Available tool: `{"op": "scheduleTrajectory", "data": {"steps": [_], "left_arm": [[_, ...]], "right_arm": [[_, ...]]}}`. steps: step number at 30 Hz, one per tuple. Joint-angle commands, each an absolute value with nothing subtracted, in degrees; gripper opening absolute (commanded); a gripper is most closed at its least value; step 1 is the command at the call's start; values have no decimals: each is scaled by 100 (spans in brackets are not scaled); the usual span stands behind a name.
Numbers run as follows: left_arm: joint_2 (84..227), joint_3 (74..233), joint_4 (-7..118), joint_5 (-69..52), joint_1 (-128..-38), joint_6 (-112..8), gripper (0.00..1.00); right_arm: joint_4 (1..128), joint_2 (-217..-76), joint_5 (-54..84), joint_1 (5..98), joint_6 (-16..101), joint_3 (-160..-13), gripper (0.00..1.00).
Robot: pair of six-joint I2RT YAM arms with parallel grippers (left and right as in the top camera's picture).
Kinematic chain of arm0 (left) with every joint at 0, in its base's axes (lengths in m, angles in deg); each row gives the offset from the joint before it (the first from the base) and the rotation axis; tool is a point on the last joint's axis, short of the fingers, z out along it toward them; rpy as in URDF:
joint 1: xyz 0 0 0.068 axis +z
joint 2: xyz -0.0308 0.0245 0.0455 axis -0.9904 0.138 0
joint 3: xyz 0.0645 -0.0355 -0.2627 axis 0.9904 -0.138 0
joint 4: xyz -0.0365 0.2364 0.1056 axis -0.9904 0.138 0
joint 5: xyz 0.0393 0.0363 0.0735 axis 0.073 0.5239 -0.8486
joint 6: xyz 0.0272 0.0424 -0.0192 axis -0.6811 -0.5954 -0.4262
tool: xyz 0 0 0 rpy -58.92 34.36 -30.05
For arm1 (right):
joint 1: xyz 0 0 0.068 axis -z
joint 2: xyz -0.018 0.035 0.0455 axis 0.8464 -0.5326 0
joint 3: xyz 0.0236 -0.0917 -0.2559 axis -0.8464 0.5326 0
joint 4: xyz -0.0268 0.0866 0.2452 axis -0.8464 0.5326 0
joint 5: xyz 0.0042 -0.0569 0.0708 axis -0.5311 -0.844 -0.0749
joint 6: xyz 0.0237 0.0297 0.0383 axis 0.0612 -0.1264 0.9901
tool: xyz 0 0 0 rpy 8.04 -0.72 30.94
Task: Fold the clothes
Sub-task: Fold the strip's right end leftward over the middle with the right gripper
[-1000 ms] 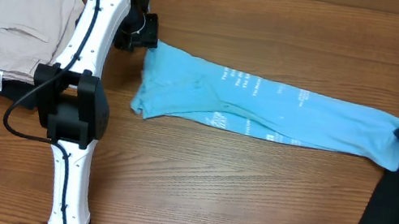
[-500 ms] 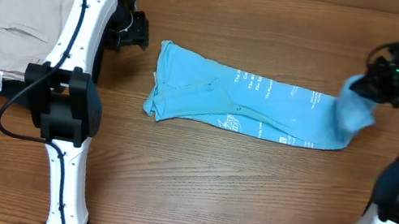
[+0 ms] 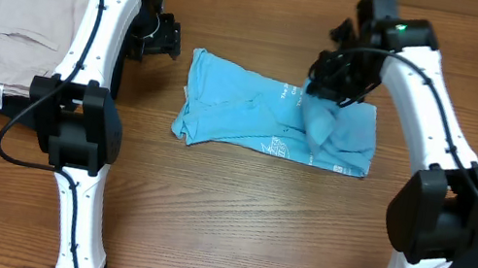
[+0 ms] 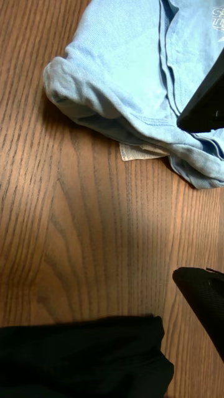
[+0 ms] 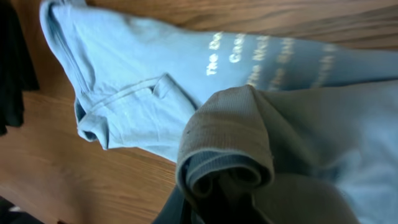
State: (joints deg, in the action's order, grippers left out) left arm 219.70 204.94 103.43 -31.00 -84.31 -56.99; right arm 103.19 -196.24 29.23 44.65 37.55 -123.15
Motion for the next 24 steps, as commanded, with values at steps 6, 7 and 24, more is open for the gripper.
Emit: {"op": "scheduleTrajectory", "data": {"steps": [6,7,24], "left_arm": [[21850,20660,10348,-3098,-8448,-5795,73],[21850,20660,10348,-3098,-8448,-5795,73],[21850,20660,10363,-3096,-8448,-5839,79]], "right_arm": [[9347,-19568,2836,4067,3879,-11537,6],[9305,-19568,2871,4067,3914,-11537,29],[9224,-19554,3229,4452,3086,-11193,8]]}}
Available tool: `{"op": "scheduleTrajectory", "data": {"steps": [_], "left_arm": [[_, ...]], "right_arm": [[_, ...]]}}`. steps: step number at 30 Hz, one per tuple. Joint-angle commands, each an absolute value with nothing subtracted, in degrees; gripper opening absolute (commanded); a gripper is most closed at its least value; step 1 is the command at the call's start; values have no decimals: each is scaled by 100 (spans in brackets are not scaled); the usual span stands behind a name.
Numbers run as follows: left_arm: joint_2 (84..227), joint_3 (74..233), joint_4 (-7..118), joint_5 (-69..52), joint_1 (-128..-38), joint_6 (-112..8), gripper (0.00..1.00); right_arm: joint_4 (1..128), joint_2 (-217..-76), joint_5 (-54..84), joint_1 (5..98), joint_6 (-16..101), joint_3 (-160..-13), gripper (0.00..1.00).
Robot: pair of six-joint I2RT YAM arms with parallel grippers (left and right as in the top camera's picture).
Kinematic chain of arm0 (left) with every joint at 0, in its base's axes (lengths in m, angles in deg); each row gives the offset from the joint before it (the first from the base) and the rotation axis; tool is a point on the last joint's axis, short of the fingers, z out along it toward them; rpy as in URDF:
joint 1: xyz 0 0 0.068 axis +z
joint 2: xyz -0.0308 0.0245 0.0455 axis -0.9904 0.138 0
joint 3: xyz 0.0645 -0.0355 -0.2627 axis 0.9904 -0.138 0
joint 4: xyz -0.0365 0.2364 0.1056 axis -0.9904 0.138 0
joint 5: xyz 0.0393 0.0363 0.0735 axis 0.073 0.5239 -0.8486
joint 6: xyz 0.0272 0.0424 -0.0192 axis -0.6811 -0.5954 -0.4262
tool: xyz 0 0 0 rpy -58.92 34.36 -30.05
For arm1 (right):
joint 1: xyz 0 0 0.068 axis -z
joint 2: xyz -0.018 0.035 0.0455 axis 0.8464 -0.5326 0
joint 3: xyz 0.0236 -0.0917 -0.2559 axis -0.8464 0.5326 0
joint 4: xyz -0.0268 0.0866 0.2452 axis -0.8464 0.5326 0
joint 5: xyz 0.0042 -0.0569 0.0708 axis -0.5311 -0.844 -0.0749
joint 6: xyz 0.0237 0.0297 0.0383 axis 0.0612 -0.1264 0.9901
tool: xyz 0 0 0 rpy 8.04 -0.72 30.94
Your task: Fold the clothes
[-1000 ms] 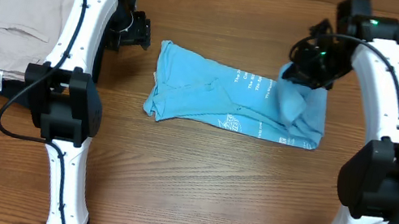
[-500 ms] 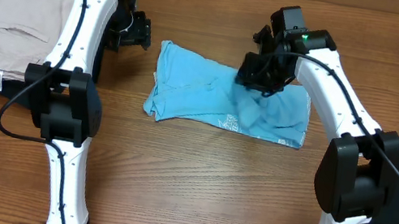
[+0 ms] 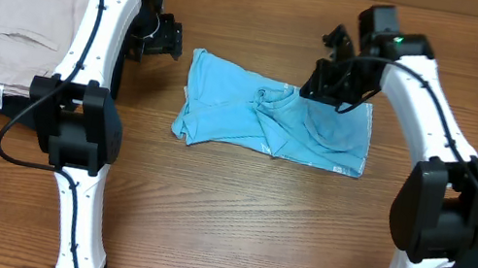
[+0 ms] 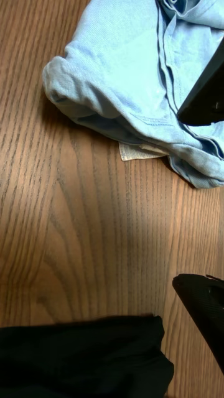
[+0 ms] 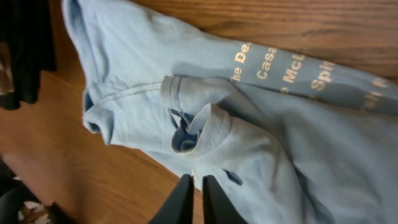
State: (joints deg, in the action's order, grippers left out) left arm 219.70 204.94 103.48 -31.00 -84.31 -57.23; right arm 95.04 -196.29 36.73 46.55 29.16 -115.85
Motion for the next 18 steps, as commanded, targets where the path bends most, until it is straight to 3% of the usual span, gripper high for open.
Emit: {"op": "scheduleTrajectory", "data": {"steps": [1,10,12,14,18], "left_arm": [[21850,20660,10367,-3096,-8448,-5839,79],[21850,20660,10409,-3094,-8448,-5839,79],[21850,20660,10409,-3094,-8448,-5837,79],[21850,20660,10407,-3094,-8448,-5837,79],[21850,20660,10409,-3094,-8448,-5837,79]], "right_arm": [[9034,-19554,3072,4382,3169,-11038,7],[7570,-19552,2635,4220,3163,-10730,8],[7439,-19552,2530,4299,3296,-10728,25],[7283,-19554,2198,4373,3554,-10728,33],[7248,-19554,2147,4399,3615,-10723,36]]}}
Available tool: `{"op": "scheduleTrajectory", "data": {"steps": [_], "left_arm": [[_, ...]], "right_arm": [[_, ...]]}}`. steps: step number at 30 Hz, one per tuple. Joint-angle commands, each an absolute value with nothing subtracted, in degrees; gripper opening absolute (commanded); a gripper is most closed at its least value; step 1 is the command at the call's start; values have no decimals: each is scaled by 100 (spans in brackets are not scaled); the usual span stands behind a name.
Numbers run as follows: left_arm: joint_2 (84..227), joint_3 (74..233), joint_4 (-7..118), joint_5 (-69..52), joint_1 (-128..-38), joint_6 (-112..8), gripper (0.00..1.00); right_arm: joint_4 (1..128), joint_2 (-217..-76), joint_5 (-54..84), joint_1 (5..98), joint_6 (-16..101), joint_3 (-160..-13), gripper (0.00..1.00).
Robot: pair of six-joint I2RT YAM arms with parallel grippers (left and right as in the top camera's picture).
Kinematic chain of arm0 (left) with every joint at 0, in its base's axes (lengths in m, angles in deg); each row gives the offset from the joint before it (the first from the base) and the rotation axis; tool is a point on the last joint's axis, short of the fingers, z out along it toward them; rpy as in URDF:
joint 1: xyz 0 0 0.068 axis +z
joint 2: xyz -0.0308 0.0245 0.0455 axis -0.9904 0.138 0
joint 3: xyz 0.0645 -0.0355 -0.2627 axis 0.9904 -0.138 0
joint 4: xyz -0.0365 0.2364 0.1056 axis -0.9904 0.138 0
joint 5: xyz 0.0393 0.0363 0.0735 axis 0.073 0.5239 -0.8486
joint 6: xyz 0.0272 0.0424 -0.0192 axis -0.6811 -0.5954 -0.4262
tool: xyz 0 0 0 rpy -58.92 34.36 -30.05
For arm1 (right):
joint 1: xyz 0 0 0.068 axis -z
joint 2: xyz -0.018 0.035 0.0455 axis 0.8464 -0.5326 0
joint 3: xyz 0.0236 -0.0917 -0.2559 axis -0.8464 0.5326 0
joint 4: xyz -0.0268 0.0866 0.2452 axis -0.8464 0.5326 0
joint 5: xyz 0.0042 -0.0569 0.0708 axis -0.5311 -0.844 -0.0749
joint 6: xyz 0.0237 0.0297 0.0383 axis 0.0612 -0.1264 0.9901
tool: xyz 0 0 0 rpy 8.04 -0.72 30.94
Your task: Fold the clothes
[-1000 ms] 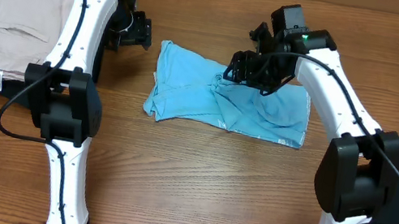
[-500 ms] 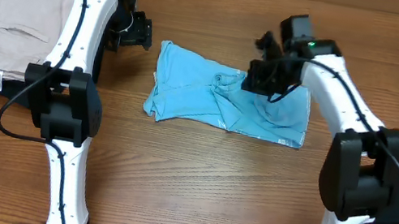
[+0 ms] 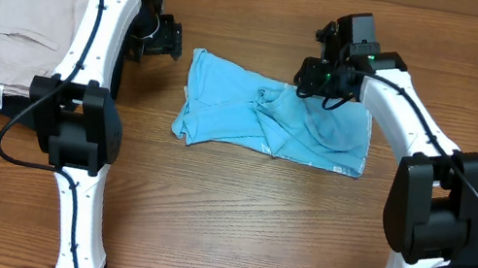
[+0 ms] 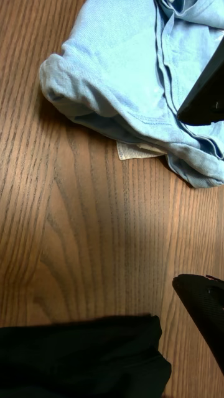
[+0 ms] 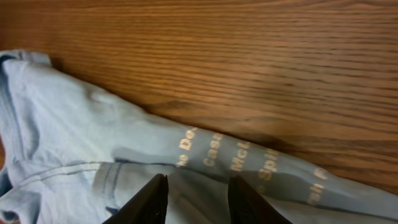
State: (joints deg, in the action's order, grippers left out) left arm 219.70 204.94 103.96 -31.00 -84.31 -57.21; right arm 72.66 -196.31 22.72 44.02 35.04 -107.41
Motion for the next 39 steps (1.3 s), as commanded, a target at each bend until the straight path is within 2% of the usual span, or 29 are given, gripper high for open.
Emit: {"op": "scheduleTrajectory", "data": {"steps": [1,4,6,7,9,11,14,17,19,20,22,27,33,34,35,36,37,39], "left_arm": [[21850,20660,10409,-3094,-8448,-5837,79],[21850,20660,10407,-3094,-8448,-5837,80],[21850,20660,10407,-3096,-8448,-5839,79],[21850,20660,10407,-3096,-8448,-5839,80],[21850,20660,10407,-3096,-8448,-5839,80],[21850,20660,10409,-3096,-8448,-5839,80],[21850,20660,10411,-3096,-8448,-5839,80],[21850,20660,10411,-3098,-8444,-5841,80],[21850,20660,10409,-3098,-8444,-5839,80],[21850,20660,10409,-3100,-8444,-5841,80],[21850,20660,10383,-3203,-8433,-5839,84],[21850,20660,10341,-3227,-8433,-5837,88],[21850,20660,10341,-3227,-8433,-5837,89],[21850,20660,10343,-3229,-8433,-5837,89],[21850,20660,10343,-3227,-8433,-5839,89],[21850,20660,10343,-3227,-8433,-5839,89],[21850,20660,10343,-3229,-8433,-5839,89],[21850,20660,10346,-3229,-8433,-5839,89]], "right_arm": [[7279,-19554,2145,4373,3637,-10719,36],[7310,-19554,2147,4264,3635,-10715,50],[7384,-19554,2147,4238,3635,-10715,65],[7476,-19565,2147,4240,3632,-10710,70],[7480,-19603,2198,4240,3630,-10706,70],[7482,-19642,2475,4240,3630,-10686,65],[7530,-19642,2556,4240,3628,-10651,49],[7585,-19642,2556,4240,3582,-10592,42],[7561,-19642,2558,4240,3582,-10501,28],[7548,-19642,2558,4240,3567,-10428,26],[7721,-19642,2639,4240,3563,-10332,4],[8700,-19633,4071,4238,3414,-10348,4],[9513,-19633,4088,4229,3420,-10337,4],[9493,-19633,4086,4194,3420,-10337,15],[9456,-19633,4088,4133,3455,-10337,37],[9369,-19633,4178,4061,3460,-10337,52],[9270,-19633,4316,3991,3455,-10337,59],[9384,-19627,4445,3940,3429,-10385,63]]}}
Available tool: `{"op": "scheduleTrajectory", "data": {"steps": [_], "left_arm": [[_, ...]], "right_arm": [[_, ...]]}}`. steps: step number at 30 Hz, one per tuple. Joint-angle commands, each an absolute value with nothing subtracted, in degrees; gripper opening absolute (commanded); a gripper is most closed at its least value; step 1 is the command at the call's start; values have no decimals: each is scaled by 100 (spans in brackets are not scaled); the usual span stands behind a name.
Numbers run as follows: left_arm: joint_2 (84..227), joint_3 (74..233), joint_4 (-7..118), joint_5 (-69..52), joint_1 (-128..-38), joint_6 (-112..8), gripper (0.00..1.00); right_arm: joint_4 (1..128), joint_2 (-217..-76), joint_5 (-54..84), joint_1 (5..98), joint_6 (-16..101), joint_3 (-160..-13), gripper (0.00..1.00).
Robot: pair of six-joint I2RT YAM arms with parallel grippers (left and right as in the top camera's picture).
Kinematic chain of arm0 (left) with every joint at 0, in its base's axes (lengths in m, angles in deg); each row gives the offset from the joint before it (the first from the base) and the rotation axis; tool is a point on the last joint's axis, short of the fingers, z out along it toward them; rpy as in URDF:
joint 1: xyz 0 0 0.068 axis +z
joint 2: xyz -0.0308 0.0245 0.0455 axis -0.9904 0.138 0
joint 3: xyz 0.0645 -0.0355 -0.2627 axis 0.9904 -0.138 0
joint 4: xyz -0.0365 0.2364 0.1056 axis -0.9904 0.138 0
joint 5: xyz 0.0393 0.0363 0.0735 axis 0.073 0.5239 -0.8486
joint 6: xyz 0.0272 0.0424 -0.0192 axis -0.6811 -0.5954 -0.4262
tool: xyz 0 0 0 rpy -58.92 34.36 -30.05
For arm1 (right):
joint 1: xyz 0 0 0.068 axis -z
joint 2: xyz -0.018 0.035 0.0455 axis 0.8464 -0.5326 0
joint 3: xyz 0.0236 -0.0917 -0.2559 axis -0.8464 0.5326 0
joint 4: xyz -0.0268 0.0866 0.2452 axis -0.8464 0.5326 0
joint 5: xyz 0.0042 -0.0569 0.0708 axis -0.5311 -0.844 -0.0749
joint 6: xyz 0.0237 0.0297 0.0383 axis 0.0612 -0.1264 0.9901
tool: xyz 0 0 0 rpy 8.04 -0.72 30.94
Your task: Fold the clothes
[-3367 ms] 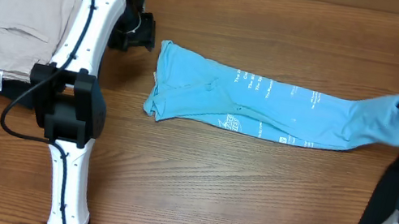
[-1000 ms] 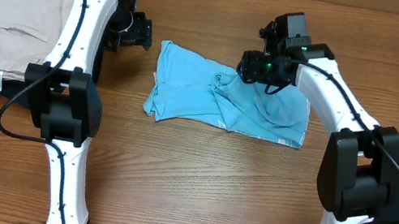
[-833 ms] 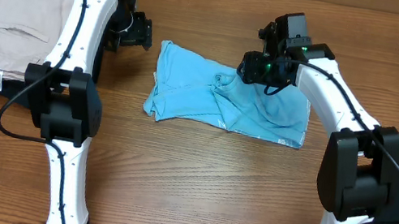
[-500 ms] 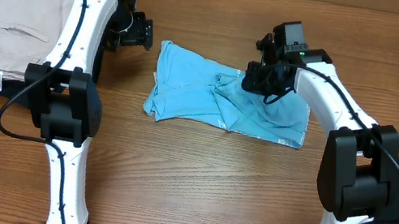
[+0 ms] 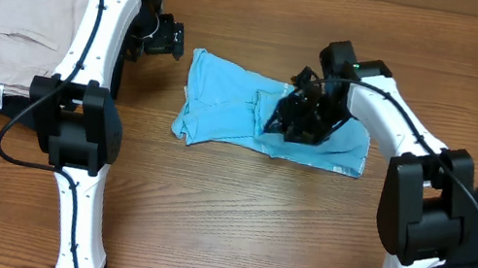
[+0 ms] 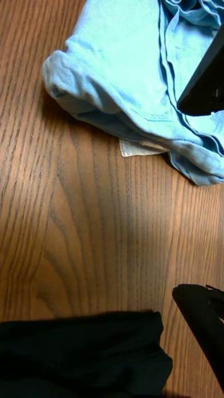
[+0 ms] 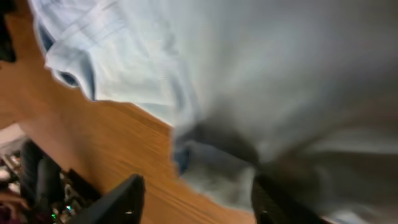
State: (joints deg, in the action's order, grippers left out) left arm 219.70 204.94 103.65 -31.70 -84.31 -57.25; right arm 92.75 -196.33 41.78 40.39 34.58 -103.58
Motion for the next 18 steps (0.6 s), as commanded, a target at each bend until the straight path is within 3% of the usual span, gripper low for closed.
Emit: {"op": "scheduleTrajectory", "data": {"steps": [1,6,13,16,17,18], "left_arm": [[21850,20660,10348,-3229,-8433,-5839,90],[21850,20660,10311,-3229,-8433,-5837,93],[21850,20660,10321,-3229,-8433,-5837,100],[21850,20660,10317,-3227,-8433,-5837,100],[21850,20660,10317,-3227,-8433,-5837,100],[21850,20660,10317,-3229,-8433,-5837,100]], "right_arm": [[9500,-19607,4396,3940,3281,-10470,63],[9526,-19144,3011,3711,3475,-11139,64],[8752,-19176,-668,2421,5639,-11169,63],[8311,-19307,-1354,2192,5729,-11169,74],[8230,-19353,-1350,2192,5689,-11169,81],[8118,-19393,-1334,2192,5691,-11169,100]]}}
